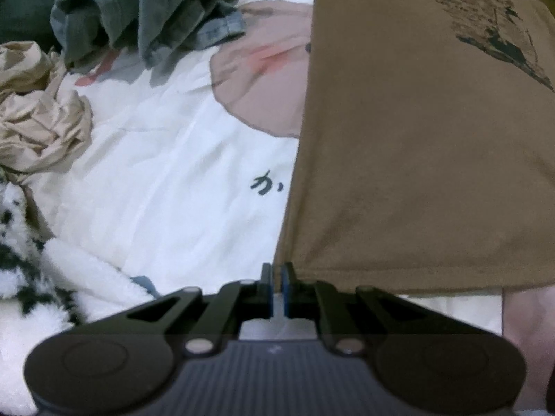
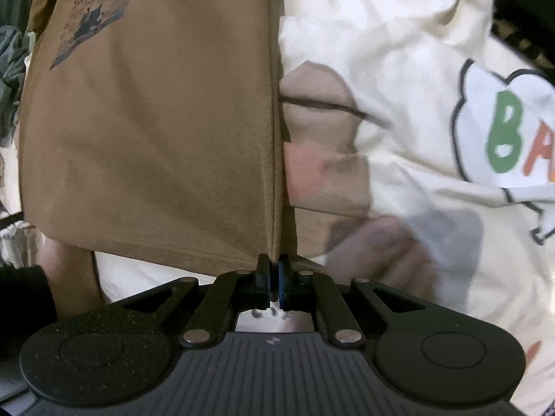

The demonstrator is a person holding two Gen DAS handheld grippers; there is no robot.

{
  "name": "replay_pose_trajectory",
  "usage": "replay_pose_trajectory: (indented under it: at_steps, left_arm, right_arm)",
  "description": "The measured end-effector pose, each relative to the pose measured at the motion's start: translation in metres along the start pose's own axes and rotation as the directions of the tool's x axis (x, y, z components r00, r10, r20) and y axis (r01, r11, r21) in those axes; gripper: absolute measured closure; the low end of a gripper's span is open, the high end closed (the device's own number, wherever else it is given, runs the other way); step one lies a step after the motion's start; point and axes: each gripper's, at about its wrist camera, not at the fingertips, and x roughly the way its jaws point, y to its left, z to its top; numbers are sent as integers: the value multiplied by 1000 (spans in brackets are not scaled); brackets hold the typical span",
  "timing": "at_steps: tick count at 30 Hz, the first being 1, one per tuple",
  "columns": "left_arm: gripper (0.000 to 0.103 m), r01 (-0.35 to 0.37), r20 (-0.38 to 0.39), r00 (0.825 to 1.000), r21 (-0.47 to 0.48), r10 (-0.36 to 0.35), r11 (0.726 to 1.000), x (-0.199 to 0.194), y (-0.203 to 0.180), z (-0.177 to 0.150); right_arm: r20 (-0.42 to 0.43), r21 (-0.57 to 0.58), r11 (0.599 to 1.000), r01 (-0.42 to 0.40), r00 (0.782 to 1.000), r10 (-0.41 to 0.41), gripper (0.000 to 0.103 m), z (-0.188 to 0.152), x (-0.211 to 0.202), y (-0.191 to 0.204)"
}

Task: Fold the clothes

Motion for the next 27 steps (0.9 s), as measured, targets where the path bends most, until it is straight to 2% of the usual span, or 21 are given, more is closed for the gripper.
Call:
replay_pose_trajectory:
  at_steps: [5,7,11,15,17,22,25,27]
  left_arm:
    - [91,26,15,1000,-33,-25,999,-8,5,6]
    - [91,30,29,999,-34,-29,999,-13,7,10]
    - [87,32,65,997,-21,-30,999,-27,8,20]
    - [84,32,101,994,-3,-31,999,-38,3,35]
    - [80,29,121,992,13,-30,1000,-42,-1,46]
    - [77,14,166,986,40,-20,999,-50,-16,79]
    - [75,8,198,980,45,-16,999,-53,-29,102]
    - [74,4,219,976,48,-14,999,-54,-38,117]
  right_arm:
    - [54,-62,998,-16,998,19,97,2,-25,7]
    - [83,-71,997,-7,996,13,90,3,-40,7]
    - [133,-69,998,5,991,4,87,10,-64,3]
    - [201,-66,998,2,980,12,81,23,-88,-4]
    - [237,-57,998,-4,971,18,79,31,-99,-7]
    - [350,-10,999,-37,936,38,77,53,-122,-23]
    - [433,20,997,-68,900,52,69,70,-133,-35]
    - [476,41,995,-87,877,57,69,82,-139,-44]
